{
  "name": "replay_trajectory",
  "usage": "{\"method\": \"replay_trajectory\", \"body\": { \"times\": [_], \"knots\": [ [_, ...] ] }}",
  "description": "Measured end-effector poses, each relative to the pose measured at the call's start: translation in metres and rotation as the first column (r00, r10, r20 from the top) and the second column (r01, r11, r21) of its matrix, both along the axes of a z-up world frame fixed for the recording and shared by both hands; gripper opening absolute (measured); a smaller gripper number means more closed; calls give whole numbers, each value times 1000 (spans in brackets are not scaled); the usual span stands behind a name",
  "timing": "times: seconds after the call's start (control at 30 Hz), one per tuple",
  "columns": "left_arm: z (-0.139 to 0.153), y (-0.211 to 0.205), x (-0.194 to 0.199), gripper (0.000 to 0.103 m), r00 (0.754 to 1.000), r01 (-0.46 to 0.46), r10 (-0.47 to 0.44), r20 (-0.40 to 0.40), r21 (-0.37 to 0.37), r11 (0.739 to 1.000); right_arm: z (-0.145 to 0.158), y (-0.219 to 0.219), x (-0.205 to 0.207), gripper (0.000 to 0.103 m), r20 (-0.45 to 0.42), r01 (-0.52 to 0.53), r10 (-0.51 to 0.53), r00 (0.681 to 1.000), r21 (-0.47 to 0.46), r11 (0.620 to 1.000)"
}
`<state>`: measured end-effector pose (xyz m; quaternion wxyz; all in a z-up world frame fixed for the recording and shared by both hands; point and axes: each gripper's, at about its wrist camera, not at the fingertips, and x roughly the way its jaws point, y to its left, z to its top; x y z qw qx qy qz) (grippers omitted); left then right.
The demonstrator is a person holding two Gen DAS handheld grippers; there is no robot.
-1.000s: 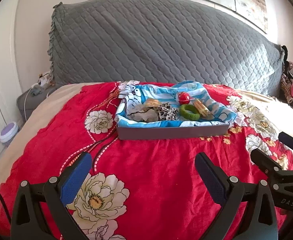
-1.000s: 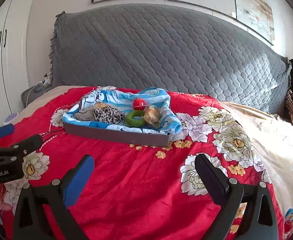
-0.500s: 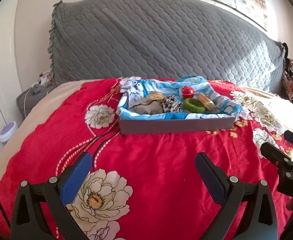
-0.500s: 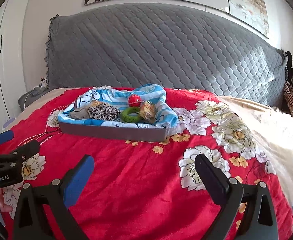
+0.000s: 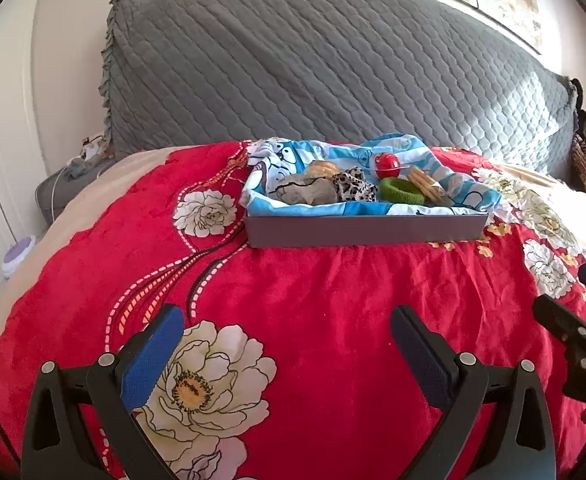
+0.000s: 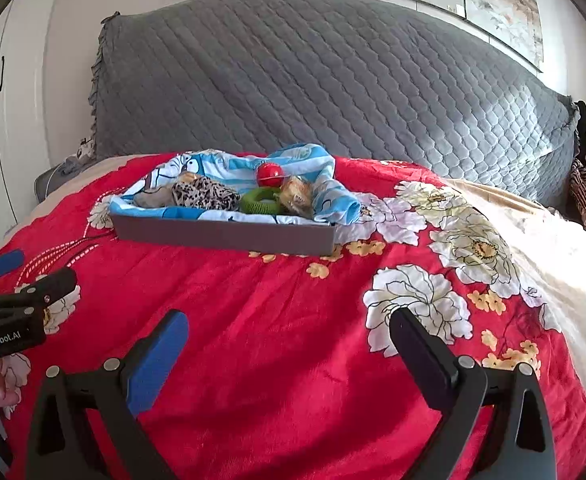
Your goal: Organize objects
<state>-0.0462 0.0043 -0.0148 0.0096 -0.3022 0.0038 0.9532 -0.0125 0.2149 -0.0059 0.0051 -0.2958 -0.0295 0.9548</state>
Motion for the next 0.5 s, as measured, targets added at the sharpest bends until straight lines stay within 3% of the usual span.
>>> {"method": "replay_trajectory", "body": {
  "times": [0.5],
  "knots": [
    [-9, 0, -2, 103, 1000, -7, 7, -8, 10, 1000, -10, -6, -1, 101, 19, -34, 34, 999, 34, 999]
  ]
}}
